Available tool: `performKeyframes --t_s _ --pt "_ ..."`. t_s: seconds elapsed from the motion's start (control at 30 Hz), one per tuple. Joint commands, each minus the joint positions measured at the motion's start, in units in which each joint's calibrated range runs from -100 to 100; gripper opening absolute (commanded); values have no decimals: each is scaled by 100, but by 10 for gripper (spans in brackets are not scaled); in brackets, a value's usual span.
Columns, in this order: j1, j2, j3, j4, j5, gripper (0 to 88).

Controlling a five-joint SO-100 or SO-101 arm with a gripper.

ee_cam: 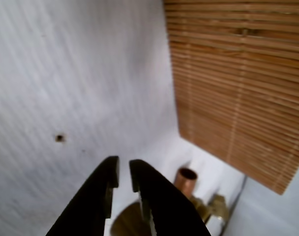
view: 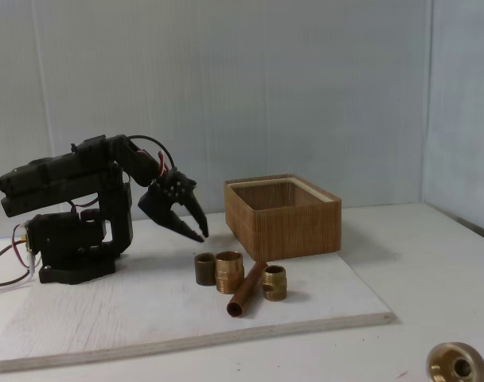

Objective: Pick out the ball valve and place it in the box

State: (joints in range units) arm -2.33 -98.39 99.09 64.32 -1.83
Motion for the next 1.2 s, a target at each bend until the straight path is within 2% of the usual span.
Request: performKeyframes --t_s 0.0,1.17 --pt "49 -17 55 400 49 10" --pt "27 26 55 538 49 10"
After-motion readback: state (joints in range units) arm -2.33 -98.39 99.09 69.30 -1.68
